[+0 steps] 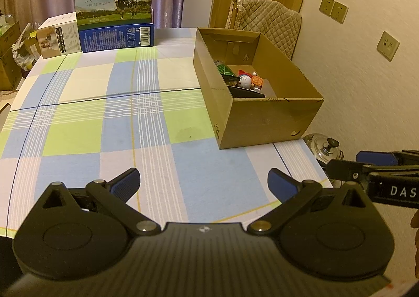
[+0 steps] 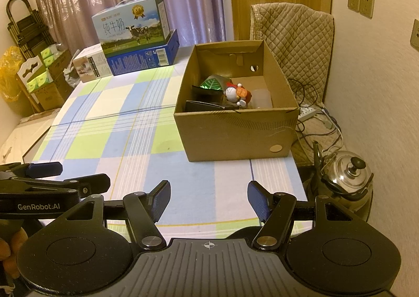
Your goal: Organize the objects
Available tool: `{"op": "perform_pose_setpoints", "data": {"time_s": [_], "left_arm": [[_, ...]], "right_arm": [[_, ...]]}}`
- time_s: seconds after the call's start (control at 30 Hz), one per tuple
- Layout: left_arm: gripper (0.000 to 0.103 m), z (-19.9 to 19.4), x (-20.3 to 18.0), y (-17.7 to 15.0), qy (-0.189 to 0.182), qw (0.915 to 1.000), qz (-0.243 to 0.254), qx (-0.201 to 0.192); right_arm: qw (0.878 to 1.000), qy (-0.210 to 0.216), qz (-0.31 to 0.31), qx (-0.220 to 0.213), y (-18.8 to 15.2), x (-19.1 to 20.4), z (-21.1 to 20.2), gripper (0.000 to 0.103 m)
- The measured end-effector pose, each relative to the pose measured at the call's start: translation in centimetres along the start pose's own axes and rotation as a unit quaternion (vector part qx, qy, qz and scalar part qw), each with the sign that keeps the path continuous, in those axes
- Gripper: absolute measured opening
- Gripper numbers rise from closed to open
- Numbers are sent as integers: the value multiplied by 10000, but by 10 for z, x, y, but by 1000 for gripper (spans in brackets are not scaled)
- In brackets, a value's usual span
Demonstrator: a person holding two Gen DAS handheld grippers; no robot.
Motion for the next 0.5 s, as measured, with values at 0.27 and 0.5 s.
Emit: {"op": "perform_pose_setpoints", "data": {"time_s": [0.27,0.5], "left_arm": [[102,2,1,-1,-21,10000,3,-17],[102,1,-2,-3,0,9999,86,-56]], "right_arm": [[10000,7,-8,10,0,2,0,63],[10000,-2,7,14,0,2,1,63]]}}
Point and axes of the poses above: each gripper's, at about its wrist camera, not at the fingertips, and z roughly the way its jaws point, x to its left, y to its top, the point moved 5 cm from there along z, roughly the way its jaws point
